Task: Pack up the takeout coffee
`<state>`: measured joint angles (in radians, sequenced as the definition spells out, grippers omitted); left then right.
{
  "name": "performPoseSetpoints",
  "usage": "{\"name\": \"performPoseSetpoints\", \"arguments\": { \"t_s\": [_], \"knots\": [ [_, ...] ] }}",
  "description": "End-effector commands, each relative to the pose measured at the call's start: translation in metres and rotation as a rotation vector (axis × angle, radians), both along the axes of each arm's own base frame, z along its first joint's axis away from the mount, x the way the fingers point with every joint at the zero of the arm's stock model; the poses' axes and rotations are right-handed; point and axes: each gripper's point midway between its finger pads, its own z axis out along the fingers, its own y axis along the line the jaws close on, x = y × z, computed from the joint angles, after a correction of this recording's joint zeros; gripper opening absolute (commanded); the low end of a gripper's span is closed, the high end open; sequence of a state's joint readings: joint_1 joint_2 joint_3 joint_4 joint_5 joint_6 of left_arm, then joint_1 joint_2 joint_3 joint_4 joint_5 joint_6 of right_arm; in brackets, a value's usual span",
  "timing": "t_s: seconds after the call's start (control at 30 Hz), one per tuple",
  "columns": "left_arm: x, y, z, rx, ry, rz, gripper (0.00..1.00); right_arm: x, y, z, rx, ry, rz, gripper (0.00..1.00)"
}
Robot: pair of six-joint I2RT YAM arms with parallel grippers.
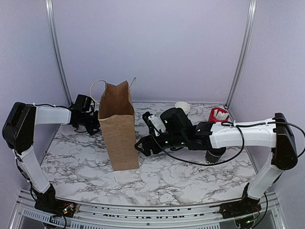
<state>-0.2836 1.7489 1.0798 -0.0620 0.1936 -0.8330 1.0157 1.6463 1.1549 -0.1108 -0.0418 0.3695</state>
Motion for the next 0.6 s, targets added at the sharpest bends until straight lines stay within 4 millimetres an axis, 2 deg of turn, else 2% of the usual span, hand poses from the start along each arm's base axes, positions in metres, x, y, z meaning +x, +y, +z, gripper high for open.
{"name": "performPoseSetpoints", "arguments": {
  "t_s": [0.0,0.07,0.17,0.33,0.57],
  "knots": [
    [-0.002,-0.04,0.005,-0.025,-0.021,-0.158,0.88,0.004,-0.012,0.016,0.004,-0.024,-0.068,0.88],
    [-0.002,-0.051,0.009,-0.04,-0.03,-0.197,0.88,0.006,-0.021,0.02,-0.028,-0.038,-0.094,0.88],
    [-0.001,-0.056,0.015,-0.034,-0.04,-0.219,0.88,0.013,-0.041,0.028,-0.078,-0.052,-0.151,0.91],
    [-0.003,-0.041,0.037,0.032,-0.074,-0.211,0.89,0.022,-0.091,0.05,-0.094,-0.048,-0.261,1.0],
    [-0.012,-0.016,0.072,0.084,-0.129,-0.204,0.91,0.021,-0.164,0.062,-0.134,-0.034,-0.463,1.0]
  ]
}}
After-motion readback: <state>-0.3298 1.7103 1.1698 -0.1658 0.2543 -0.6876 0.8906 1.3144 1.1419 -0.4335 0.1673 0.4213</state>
